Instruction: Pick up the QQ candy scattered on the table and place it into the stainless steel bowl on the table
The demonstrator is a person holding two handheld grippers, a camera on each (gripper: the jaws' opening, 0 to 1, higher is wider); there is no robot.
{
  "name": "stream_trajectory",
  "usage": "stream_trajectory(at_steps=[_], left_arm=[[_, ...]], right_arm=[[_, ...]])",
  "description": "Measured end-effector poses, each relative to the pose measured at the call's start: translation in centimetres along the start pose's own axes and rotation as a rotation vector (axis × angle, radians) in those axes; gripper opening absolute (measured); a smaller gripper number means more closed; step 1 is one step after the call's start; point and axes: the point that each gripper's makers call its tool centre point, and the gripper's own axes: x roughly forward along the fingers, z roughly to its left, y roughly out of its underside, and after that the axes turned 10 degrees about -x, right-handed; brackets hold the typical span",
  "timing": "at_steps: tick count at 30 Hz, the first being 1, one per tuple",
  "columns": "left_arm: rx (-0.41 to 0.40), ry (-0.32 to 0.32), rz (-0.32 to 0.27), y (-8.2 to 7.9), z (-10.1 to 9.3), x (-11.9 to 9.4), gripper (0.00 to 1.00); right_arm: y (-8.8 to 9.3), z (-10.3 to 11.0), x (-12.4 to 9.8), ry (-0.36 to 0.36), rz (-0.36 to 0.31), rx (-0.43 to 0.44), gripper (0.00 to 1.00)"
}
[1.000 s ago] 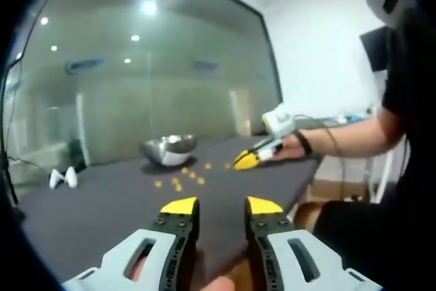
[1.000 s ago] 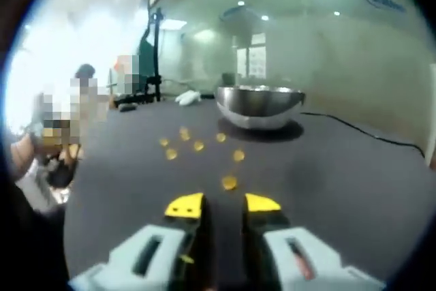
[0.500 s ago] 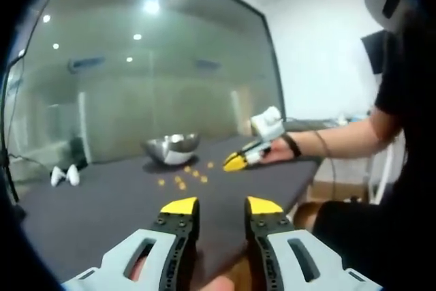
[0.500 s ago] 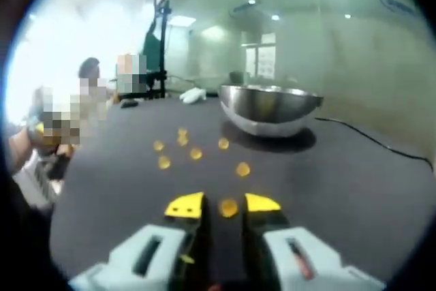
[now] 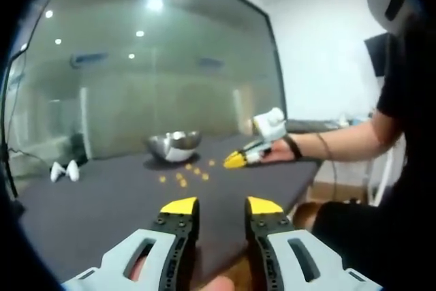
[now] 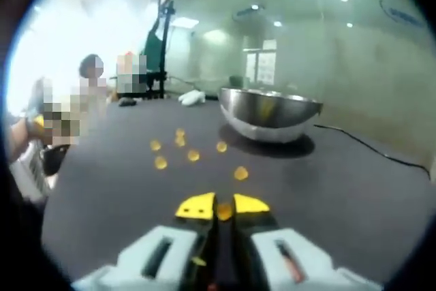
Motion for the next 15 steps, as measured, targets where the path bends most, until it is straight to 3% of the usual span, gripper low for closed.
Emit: stream_trajectory(at_steps=[10, 15], left_arm=[[-0.004, -0.01, -0.006, 0.0, 0.0, -0.6, 0.29], [-0.001, -0.016, -0.002, -0.1, 0.2, -0.9, 0.29]], right_arm=[[-0.1, -0.1, -0.2, 0.016, 0.003, 0.006, 0.09], [-2.2, 0.6, -1.1, 0.014, -0.069, 0.036, 0.09]])
